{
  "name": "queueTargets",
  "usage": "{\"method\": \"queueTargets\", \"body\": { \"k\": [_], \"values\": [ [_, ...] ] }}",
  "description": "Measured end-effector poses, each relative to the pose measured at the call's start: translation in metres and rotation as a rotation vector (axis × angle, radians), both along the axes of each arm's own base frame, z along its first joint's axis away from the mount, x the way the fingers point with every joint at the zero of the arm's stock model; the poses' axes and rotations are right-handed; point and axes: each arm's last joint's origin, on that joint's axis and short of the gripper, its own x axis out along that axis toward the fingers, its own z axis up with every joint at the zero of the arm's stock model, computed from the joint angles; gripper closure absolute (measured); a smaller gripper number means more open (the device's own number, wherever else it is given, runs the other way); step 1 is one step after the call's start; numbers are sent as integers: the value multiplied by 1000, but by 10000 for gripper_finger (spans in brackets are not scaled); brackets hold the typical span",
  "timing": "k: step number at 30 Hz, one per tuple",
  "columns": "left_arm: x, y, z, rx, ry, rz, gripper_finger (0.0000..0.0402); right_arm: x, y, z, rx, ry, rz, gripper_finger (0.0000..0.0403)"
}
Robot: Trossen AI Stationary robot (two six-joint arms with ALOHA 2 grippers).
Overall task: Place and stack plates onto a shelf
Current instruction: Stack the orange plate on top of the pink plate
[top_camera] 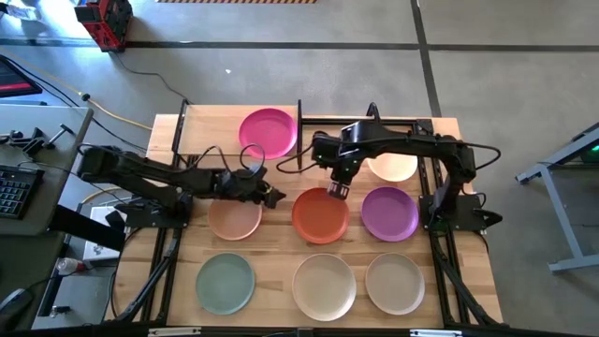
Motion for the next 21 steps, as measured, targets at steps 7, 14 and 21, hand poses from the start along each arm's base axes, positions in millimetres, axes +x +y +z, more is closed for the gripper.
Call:
{"method": "queueTargets", "body": {
  "k": [7,14,21],
  "values": [
    [10,-2,-19,-19,45,5,287,0,0,2,-11,-14,6,341],
    [20,-4,-37,-47,71,-3,287,0,0,2,-12,-17,10,341],
    [28,-5,-54,-63,85,3,287,0,0,2,-12,-17,10,341]
  ]
}}
